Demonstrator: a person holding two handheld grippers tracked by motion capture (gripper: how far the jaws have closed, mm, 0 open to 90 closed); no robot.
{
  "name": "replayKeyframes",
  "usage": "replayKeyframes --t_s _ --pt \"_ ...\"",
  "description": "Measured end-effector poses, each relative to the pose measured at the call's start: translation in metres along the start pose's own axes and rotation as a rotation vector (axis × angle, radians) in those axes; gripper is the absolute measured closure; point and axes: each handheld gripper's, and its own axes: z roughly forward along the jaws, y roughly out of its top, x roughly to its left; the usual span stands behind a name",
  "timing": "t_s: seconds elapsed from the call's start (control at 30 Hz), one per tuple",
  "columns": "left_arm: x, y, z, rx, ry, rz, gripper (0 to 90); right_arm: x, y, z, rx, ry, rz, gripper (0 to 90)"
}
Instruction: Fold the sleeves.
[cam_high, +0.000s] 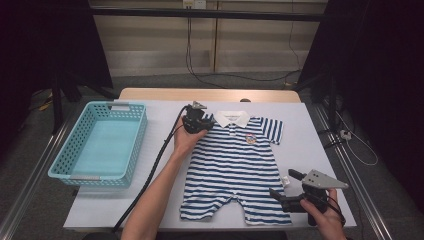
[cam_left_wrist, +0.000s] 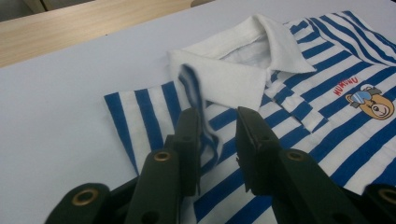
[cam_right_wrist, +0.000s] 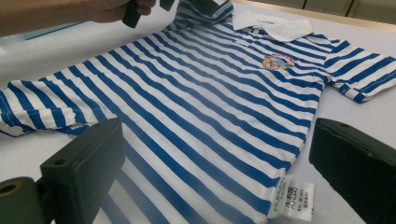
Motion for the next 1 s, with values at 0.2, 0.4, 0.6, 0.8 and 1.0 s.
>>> replayKeyframes --t_s 0.2,0.4,0.6,0.8,1.0 --pt "0.007 0.001 -0.013 0.008 0.003 0.023 58.1 0.000 0.000 0.000 0.000 -0.001 -0.001 3.1" --pt "0.011 -0.006 -0.023 -0.004 -0.002 0.019 52.6 0.000 0.000 0.000 0.000 -0.001 -0.002 3.1" --pt "0.015 -0.012 -0.033 -0.008 0.026 0.024 52.7 0.000 0.000 0.001 0.001 -0.002 -0.003 3.1" --pt "0.018 -0.019 -0.038 0.020 -0.005 0.015 64.4 0.000 0.000 0.001 0.004 -0.005 0.002 3.1" --pt "0.003 -0.019 -0.036 0.016 -0.003 0.068 86.4 0.000 0.000 0.001 0.007 -0.006 0.003 3.1"
